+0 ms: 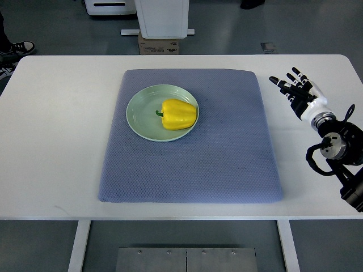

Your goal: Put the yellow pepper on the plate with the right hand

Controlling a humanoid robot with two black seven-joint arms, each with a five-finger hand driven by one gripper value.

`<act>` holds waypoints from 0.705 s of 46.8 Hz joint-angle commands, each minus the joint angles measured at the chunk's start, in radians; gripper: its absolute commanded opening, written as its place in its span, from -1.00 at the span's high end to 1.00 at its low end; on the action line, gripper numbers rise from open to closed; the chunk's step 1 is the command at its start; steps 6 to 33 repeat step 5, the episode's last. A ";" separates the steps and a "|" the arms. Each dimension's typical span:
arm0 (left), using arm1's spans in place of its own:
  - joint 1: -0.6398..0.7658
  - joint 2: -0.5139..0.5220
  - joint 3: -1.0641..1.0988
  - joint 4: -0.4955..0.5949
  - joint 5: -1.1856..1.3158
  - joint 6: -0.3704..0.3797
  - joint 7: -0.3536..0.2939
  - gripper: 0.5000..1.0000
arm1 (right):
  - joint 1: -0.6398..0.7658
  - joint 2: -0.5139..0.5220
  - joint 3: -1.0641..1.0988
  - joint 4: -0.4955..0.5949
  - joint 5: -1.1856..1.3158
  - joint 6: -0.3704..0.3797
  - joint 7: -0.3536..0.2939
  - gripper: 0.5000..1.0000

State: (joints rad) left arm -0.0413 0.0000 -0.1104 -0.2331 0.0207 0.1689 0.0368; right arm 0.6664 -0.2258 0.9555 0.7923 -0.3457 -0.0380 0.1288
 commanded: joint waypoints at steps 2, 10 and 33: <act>0.000 0.000 0.000 0.000 0.001 0.000 0.000 -1.00 | -0.037 0.000 0.038 0.051 -0.001 0.000 0.000 -1.00; 0.000 0.000 0.000 0.000 -0.001 0.000 0.000 -1.00 | -0.062 0.002 0.057 0.082 -0.004 0.000 0.002 -1.00; 0.000 0.000 0.000 0.000 -0.001 0.000 0.000 -1.00 | -0.062 0.002 0.057 0.082 -0.004 0.000 0.002 -1.00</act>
